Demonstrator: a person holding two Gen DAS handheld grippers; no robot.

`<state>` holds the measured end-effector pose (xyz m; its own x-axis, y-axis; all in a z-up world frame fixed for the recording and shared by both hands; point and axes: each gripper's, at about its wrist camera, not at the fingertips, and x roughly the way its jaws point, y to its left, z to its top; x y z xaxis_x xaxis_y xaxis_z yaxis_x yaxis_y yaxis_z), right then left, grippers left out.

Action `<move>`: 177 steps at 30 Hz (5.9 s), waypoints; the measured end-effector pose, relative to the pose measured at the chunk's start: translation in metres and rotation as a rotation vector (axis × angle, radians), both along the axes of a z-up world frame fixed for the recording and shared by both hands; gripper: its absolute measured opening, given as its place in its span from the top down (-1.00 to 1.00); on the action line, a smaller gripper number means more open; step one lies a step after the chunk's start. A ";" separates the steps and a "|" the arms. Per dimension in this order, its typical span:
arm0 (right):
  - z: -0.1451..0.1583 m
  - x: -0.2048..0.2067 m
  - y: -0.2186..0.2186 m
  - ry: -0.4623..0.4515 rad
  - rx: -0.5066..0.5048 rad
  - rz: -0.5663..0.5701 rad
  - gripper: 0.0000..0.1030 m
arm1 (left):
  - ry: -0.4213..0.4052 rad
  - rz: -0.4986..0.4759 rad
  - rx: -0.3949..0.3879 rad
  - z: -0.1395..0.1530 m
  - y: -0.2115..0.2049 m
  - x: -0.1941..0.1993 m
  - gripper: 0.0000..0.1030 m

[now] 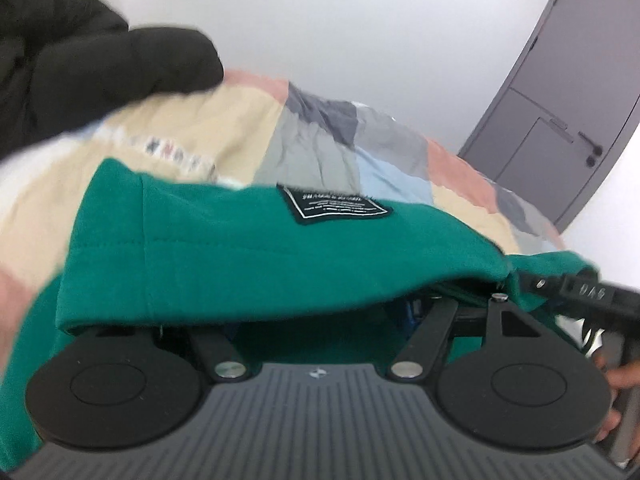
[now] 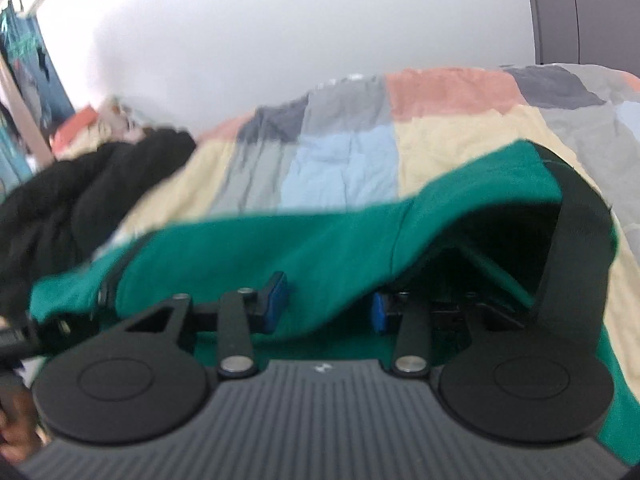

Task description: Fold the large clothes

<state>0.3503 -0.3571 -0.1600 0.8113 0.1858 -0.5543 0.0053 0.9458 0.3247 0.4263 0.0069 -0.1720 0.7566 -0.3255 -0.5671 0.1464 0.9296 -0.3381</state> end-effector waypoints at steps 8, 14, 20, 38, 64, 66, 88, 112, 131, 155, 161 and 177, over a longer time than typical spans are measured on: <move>-0.001 0.024 -0.038 -0.162 0.151 -0.105 0.09 | -0.068 -0.010 -0.157 -0.004 0.010 0.022 -0.44; 0.002 0.020 -0.048 -0.270 0.196 -0.172 0.07 | -0.129 -0.074 -0.245 0.009 0.016 0.025 -0.44; 0.023 0.000 -0.024 -0.255 0.160 -0.074 0.07 | -0.165 -0.066 -0.126 0.014 0.007 -0.007 -0.44; -0.037 0.015 0.020 0.067 -0.077 0.041 0.09 | 0.047 0.050 0.024 -0.031 0.011 -0.007 -0.47; -0.011 -0.099 0.042 -0.016 -0.133 0.075 0.07 | -0.021 -0.080 0.177 -0.009 -0.038 -0.107 -0.51; -0.020 -0.095 0.040 0.009 -0.116 0.082 0.07 | 0.001 -0.079 0.178 -0.016 -0.039 -0.101 -0.53; -0.023 -0.157 0.020 0.073 0.453 0.029 -0.10 | 0.153 -0.008 -0.223 -0.012 -0.008 -0.154 -0.60; -0.110 -0.117 -0.001 0.212 1.064 -0.230 -0.98 | 0.313 0.302 -0.792 -0.083 0.053 -0.117 -0.59; -0.104 -0.122 -0.026 0.124 0.829 -0.280 0.28 | 0.213 0.383 -0.637 -0.072 0.050 -0.124 0.39; -0.017 -0.220 -0.028 -0.062 0.722 -0.106 0.27 | 0.090 0.252 -0.513 0.019 0.058 -0.232 0.15; -0.005 -0.223 -0.024 -0.106 0.723 -0.040 -0.17 | 0.054 0.223 -0.622 0.024 0.067 -0.237 -0.11; 0.034 -0.141 -0.032 -0.140 0.619 -0.029 -0.17 | -0.059 0.114 -0.407 0.076 0.039 -0.162 -0.13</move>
<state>0.2097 -0.3887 -0.1260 0.8777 0.4148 -0.2399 -0.0536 0.5826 0.8110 0.2647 0.0462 -0.0960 0.8278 -0.4267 -0.3643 0.0808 0.7332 -0.6752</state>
